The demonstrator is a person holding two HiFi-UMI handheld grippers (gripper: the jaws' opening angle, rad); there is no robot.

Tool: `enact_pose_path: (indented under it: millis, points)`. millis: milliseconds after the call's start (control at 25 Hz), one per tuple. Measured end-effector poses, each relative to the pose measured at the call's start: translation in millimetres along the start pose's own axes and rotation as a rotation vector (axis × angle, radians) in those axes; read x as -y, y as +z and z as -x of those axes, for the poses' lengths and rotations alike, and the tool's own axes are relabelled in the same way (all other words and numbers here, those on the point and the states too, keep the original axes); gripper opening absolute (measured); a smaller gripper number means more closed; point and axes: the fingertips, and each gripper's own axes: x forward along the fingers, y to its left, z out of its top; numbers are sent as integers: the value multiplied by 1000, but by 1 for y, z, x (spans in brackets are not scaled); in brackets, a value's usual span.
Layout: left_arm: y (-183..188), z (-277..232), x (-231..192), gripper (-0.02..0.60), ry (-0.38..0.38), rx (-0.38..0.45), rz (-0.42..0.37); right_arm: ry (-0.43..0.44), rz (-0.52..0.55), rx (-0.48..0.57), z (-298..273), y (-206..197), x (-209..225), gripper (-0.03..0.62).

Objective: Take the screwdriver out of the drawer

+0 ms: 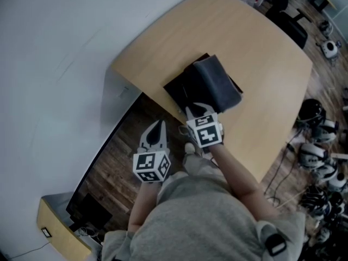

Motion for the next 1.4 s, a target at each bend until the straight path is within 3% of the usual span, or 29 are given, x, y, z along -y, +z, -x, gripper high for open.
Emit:
enact_pose_path:
  millis: [560,1400]
  points:
    - [-17,73,10,0,-91,14,-55,-70,-42,146,73,-26,-56,57]
    - [-54,187,23,0,-109,60,-67,-93,-36,286,170,-79,-146,57]
